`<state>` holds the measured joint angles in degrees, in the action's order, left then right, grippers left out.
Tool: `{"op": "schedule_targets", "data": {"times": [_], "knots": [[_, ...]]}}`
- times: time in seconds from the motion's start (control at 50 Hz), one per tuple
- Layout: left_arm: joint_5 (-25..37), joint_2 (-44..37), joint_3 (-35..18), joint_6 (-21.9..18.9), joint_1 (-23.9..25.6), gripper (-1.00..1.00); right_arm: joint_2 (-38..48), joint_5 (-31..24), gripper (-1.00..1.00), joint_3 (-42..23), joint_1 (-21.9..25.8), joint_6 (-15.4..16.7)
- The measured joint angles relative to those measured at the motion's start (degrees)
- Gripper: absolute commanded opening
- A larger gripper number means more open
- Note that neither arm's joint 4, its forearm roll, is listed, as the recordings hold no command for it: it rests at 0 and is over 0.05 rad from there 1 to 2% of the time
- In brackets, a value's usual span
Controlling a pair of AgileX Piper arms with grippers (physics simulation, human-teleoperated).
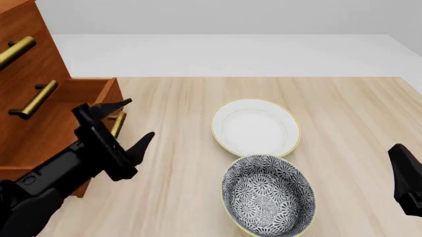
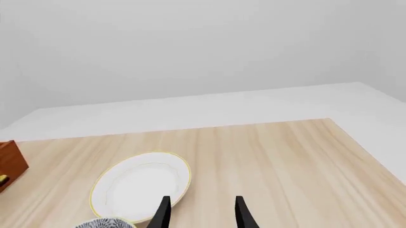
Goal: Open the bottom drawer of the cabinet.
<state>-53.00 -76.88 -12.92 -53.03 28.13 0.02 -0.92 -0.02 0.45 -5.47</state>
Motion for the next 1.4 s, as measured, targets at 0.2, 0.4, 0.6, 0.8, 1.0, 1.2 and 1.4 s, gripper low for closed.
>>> {"op": "schedule_targets", "data": {"times": [0.2, 0.4, 0.6, 0.8, 1.0, 1.2, 1.4], "knots": [[21.4, 14.7, -7.6, 10.8, 0.0, 1.0, 0.0, 0.1, 1.0, 0.0, 0.4, 0.0], [39.0, 22.0, -15.6, 22.4, -2.0, 1.0, 0.0, 0.3, 1.0, 0.0, 0.7, 0.0], [51.9, 25.3, -21.2, 34.6, -4.7, 1.0, 0.0, 0.4, 1.0, 0.0, 1.0, 0.0], [59.9, 27.0, -23.8, 43.4, -9.1, 1.0, 0.0, 0.6, 1.0, 0.0, 1.2, 0.1], [62.9, 26.4, -24.1, 49.3, -13.9, 1.0, 0.0, 0.5, 1.0, 0.0, 1.5, 0.2], [63.4, 24.9, -23.7, 52.7, -17.1, 1.0, 0.0, 0.5, 1.0, 0.0, 1.5, 0.2], [62.5, 22.7, -23.2, 54.5, -19.7, 1.0, 0.0, 0.4, 1.0, 0.0, 1.4, 0.2]]}}
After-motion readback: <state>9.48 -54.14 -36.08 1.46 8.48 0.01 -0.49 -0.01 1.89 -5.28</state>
